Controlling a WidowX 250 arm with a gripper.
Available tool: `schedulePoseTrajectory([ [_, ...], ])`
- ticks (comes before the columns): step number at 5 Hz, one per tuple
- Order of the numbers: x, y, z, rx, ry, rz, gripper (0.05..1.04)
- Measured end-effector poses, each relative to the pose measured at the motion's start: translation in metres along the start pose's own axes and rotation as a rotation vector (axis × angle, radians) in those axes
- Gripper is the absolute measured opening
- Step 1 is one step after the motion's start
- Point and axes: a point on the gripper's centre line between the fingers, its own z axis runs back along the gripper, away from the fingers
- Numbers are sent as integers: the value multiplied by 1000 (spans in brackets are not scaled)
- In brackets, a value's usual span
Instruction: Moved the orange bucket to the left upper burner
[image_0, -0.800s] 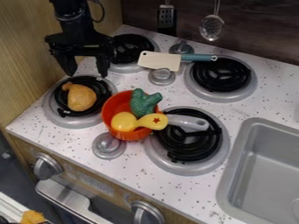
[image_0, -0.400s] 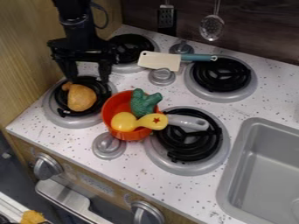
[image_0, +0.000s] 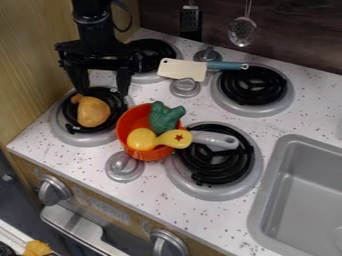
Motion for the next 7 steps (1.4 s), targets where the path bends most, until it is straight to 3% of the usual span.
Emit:
schedulePoseTrajectory([
  [2,-45,-9,-8,-39,-12,115,999],
  [3,-53,-15,-11,-52,-33,133,999],
  [4,-46,-5,-19,-92,-50,130,999],
  [7,-47,-6,-36,-105,-13,127,999],
])
